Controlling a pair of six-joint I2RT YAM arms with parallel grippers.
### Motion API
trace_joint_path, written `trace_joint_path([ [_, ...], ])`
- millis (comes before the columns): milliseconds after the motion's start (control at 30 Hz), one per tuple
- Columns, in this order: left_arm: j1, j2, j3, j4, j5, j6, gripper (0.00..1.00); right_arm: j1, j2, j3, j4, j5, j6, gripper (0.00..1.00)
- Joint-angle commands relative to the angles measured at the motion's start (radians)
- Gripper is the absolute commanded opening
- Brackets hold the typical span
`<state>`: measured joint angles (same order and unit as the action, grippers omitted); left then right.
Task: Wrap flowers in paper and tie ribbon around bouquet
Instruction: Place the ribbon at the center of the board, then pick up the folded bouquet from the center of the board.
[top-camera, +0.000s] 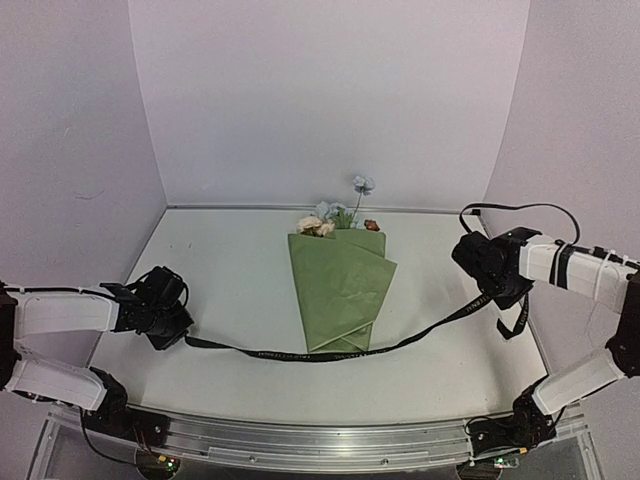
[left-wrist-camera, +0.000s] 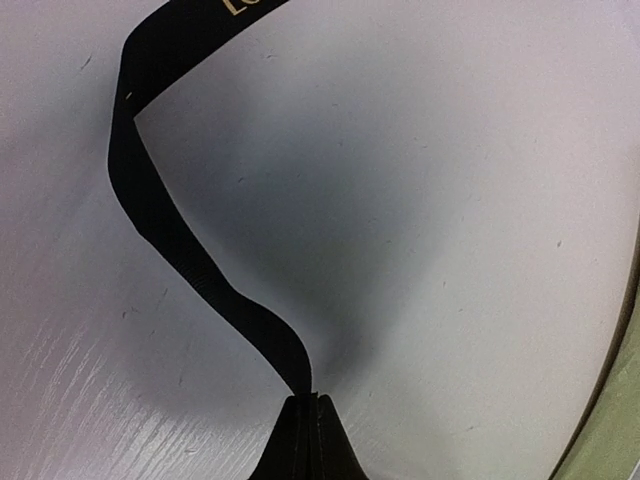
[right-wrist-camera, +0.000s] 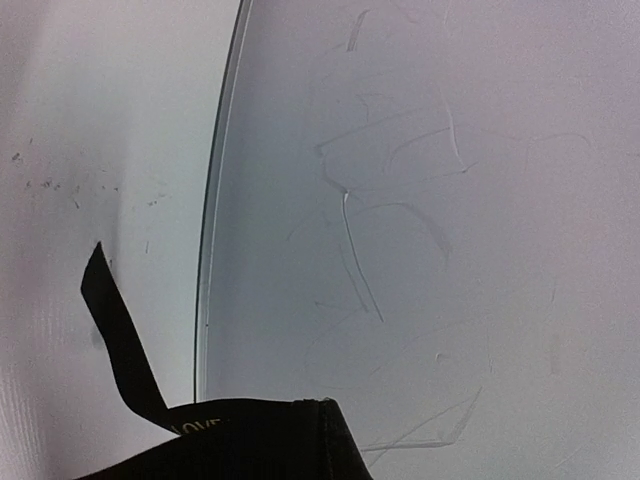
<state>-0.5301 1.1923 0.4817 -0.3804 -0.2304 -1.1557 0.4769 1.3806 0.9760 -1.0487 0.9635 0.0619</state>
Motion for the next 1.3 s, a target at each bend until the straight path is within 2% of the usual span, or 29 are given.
trace_joint_path([
  [0,-0.002,-0.004,0.012,0.057,-0.017,-0.034,0.02,-0.047,0.014,0.043,-0.086,0.004,0.099,0.0],
  [133,-0.001,0.026,0.052,0.049,-0.033,-0.005,0.03,-0.073,0.059,0.09,-0.149,-0.038,0.139,0.0],
  [200,-0.001,0.037,0.066,0.045,-0.03,0.01,0.13,-0.077,0.081,0.107,-0.185,-0.06,0.153,0.04],
  [300,-0.001,0.022,0.078,0.025,-0.034,0.019,0.39,-0.08,0.092,0.116,-0.219,-0.105,0.157,0.31],
  [433,-0.001,-0.031,0.103,0.019,-0.026,0.055,0.63,-0.081,0.057,0.129,-0.277,-0.276,0.162,0.69],
  [500,-0.001,-0.042,0.132,0.015,-0.005,0.077,0.68,-0.082,0.033,0.134,-0.308,-0.367,0.162,0.8],
  [567,-0.001,-0.043,0.164,0.011,0.019,0.097,0.74,-0.082,0.017,0.143,-0.356,-0.424,0.171,0.86],
  [700,-0.001,-0.046,0.208,0.017,0.075,0.136,0.81,-0.09,-0.022,0.134,-0.409,-0.518,0.195,0.93],
  [767,-0.001,-0.044,0.228,0.034,0.108,0.164,0.82,-0.101,-0.056,0.126,-0.397,-0.614,0.22,0.94],
  [833,-0.001,-0.026,0.254,0.065,0.162,0.204,0.83,-0.101,-0.081,0.131,-0.341,-0.774,0.26,0.96],
  [900,-0.001,0.011,0.284,0.102,0.227,0.244,0.83,-0.101,-0.096,0.126,-0.239,-0.962,0.312,0.98],
  [1000,-0.001,0.088,0.327,0.154,0.347,0.297,0.83,-0.091,-0.095,0.081,-0.019,-1.158,0.424,0.98],
  [1133,-0.001,0.202,0.367,0.22,0.485,0.334,0.82,-0.027,-0.045,0.051,0.239,-1.215,0.537,0.98],
  [1267,-0.002,0.313,0.403,0.302,0.606,0.339,0.81,0.03,0.051,0.074,0.396,-1.226,0.574,0.98],
])
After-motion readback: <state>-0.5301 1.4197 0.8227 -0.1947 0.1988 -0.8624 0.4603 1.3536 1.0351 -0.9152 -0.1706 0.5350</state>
